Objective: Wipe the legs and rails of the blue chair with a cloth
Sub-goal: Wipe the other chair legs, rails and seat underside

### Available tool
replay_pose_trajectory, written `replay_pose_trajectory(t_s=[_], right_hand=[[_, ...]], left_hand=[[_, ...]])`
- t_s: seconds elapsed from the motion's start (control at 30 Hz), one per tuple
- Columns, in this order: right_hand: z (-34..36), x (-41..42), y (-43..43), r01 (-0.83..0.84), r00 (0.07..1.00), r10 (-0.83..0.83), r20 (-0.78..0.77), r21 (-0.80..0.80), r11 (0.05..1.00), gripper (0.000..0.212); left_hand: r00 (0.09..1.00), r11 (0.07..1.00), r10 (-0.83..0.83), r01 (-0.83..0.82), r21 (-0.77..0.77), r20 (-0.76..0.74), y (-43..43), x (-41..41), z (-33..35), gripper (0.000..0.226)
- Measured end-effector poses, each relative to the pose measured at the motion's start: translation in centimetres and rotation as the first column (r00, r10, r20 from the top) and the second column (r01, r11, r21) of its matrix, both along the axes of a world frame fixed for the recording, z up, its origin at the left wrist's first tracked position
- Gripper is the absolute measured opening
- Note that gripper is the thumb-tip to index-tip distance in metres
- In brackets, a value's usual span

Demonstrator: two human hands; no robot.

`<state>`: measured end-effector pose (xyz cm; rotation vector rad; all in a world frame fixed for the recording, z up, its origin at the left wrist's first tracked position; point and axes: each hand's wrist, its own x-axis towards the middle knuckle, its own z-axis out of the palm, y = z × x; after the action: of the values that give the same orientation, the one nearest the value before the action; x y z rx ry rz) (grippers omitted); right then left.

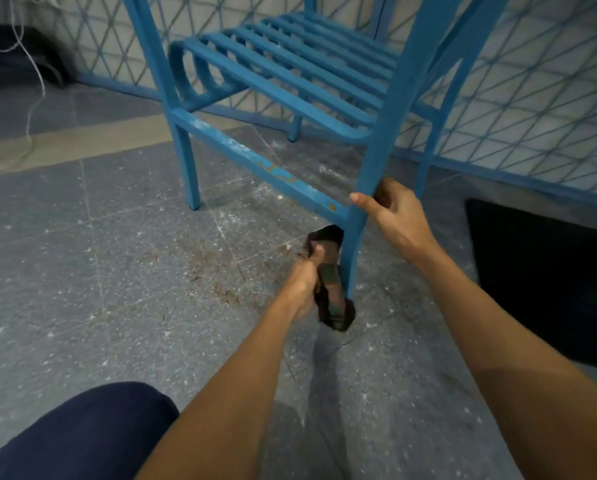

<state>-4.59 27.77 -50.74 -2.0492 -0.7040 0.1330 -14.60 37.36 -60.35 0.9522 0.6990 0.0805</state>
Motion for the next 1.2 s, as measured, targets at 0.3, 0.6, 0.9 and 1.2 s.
replay_pose_trajectory(t_s=[0.3,0.6,0.9,1.2], right_hand=[[0.0,-0.1,-0.5,-0.081,0.995,0.083,-0.047,0.039,0.996,0.030],[0.1,2.5,-2.9,-0.257,0.966,0.257,-0.019,-0.068,0.964,0.034],[-1.5,6.5,-7.6,-0.239,0.957,0.260,-0.127,0.162,0.958,0.016],[-2.4,7.7,-8.1,-0.269,0.955,0.285,-0.078,0.172,0.948,0.024]], left_hand=[[0.978,0.984,0.164,-0.154,0.089,-0.132,-2.0,0.7,-0.8,0.038],[0.993,0.863,0.116,-0.113,0.492,0.026,-8.5,5.9,-4.4,0.069],[0.983,0.884,-0.136,0.063,0.463,0.126,-10.5,9.2,-2.9,0.044],[0.903,0.686,-0.427,0.364,0.630,-0.057,-11.2,8.5,-7.1,0.069]])
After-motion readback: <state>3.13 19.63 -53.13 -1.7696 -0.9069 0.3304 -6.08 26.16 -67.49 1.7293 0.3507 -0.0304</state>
